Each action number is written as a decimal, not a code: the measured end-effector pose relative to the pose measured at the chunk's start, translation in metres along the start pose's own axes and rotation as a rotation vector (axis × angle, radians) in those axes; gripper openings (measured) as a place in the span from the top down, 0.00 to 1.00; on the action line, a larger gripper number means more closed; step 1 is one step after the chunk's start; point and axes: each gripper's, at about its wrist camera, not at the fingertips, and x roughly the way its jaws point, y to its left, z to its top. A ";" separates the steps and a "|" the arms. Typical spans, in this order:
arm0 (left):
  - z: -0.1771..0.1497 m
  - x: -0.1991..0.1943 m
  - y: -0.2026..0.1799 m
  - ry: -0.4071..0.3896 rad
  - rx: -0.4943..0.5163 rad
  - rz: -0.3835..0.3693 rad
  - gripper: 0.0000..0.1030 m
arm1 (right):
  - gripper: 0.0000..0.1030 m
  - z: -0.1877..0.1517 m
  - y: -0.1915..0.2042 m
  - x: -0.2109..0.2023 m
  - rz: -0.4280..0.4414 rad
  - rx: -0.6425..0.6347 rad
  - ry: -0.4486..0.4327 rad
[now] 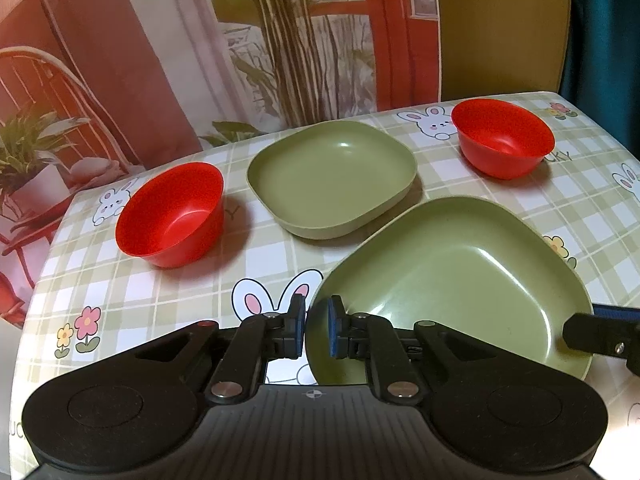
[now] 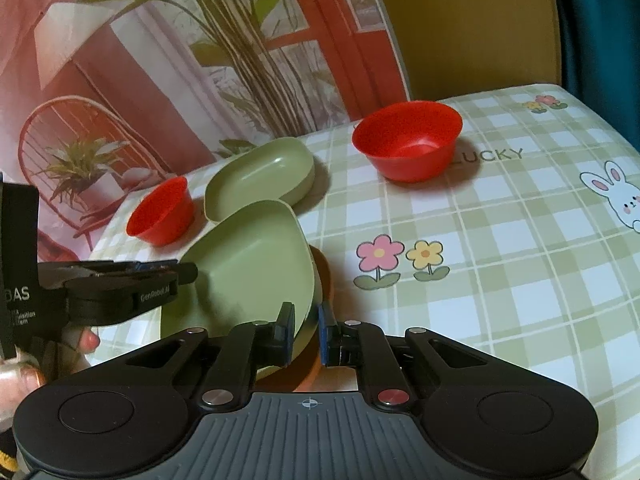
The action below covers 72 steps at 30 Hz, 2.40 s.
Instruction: Organize plates and bowls
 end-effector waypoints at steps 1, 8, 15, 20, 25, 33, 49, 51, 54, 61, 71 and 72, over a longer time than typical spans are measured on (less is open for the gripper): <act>0.000 0.000 0.000 0.001 0.002 -0.001 0.87 | 0.89 -0.001 -0.001 0.001 -0.001 0.002 0.005; -0.003 0.000 -0.001 0.000 0.001 -0.011 0.87 | 0.88 -0.004 -0.002 0.001 -0.004 -0.004 0.019; -0.004 -0.008 0.009 -0.013 -0.045 -0.024 0.87 | 0.75 -0.001 -0.003 0.002 -0.012 -0.009 0.030; -0.010 -0.015 0.020 -0.009 -0.105 -0.040 0.87 | 0.77 0.007 -0.005 -0.003 -0.024 -0.019 -0.014; -0.015 -0.014 0.024 0.016 -0.114 -0.049 0.87 | 0.91 0.009 -0.006 0.000 -0.017 -0.027 -0.024; -0.020 -0.011 0.025 0.036 -0.136 -0.071 0.87 | 0.95 0.006 -0.001 0.001 -0.016 -0.035 -0.012; -0.023 -0.012 0.027 0.035 -0.154 -0.065 0.87 | 0.94 -0.006 0.001 0.012 -0.018 -0.009 0.083; -0.023 -0.012 0.026 0.031 -0.155 -0.060 0.87 | 0.93 -0.006 0.001 0.012 -0.020 -0.008 0.086; -0.022 -0.014 0.027 0.024 -0.160 -0.047 0.87 | 0.87 -0.005 0.001 0.012 -0.027 -0.006 0.088; -0.020 -0.015 0.029 0.012 -0.172 -0.026 0.87 | 0.72 0.011 0.003 0.024 -0.080 -0.065 0.042; -0.015 -0.004 0.025 0.019 -0.155 -0.016 0.87 | 0.71 0.036 0.005 0.065 -0.122 -0.085 0.054; -0.014 -0.002 0.024 0.022 -0.152 -0.015 0.87 | 0.72 0.036 0.006 0.069 -0.130 -0.092 0.068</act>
